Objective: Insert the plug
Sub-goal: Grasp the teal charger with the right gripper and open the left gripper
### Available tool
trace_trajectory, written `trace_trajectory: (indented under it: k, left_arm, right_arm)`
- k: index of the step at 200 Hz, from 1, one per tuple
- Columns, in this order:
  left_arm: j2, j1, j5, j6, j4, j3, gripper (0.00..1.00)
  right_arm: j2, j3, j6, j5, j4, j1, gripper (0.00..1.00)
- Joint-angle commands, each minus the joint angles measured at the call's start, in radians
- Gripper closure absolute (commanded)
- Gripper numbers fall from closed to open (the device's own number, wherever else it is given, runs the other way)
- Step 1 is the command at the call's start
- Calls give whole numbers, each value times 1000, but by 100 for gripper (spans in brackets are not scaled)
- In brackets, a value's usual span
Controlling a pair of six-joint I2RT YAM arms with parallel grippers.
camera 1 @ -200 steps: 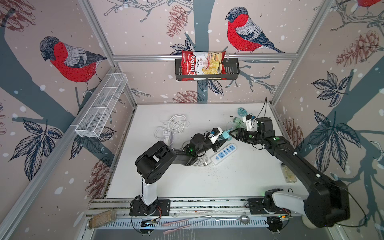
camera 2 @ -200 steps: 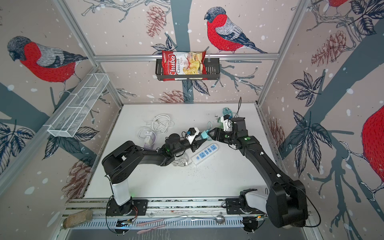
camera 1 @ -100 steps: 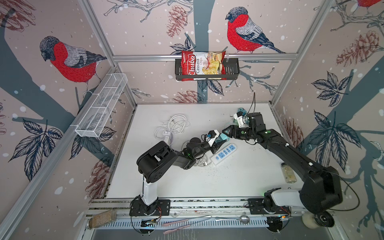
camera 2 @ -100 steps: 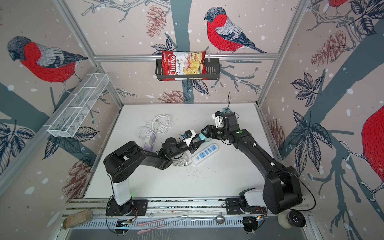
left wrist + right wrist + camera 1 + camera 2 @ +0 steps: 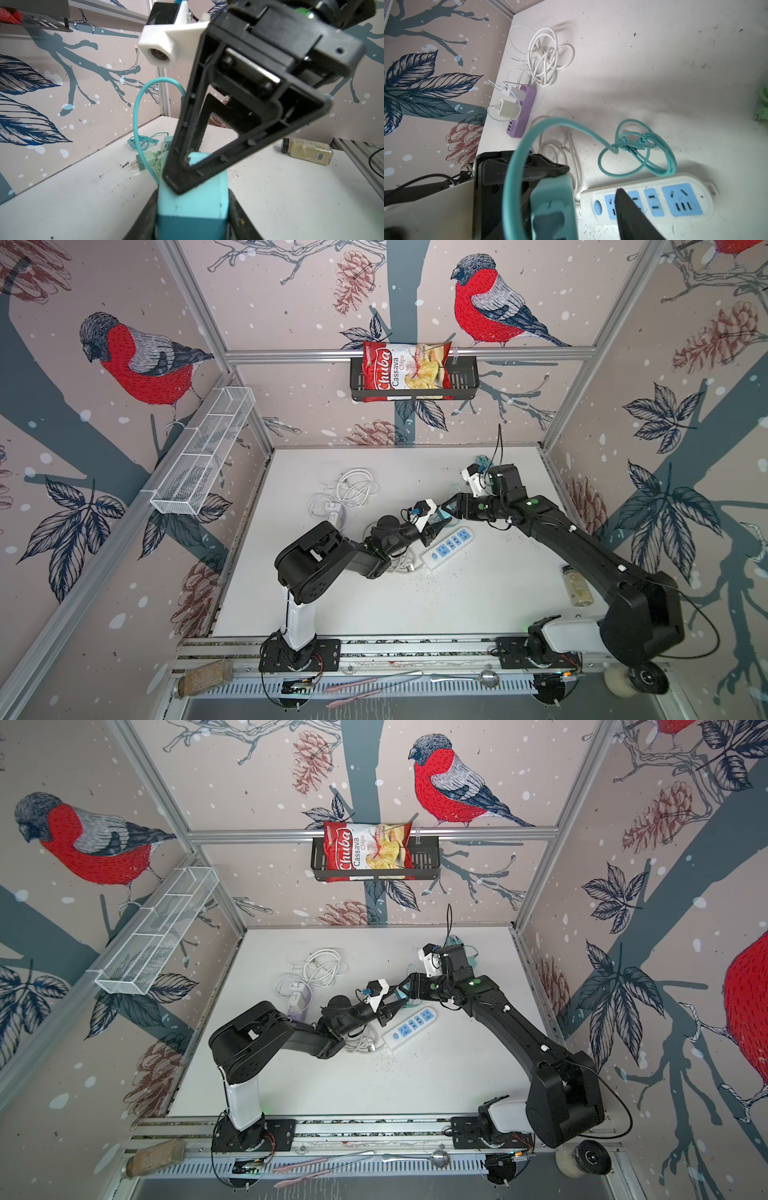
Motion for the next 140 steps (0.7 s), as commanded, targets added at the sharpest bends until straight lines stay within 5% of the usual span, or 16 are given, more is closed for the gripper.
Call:
trace_trajectory:
  k: [1,140]
  left_arm:
    - [6,4,1,3,78,2,85]
    - [20,4,19,-5,91,7,85]
  right_arm:
    - [-15,-4,-27,16,-29,-1,38]
    - [56,59,-56,-29,-28,18,59]
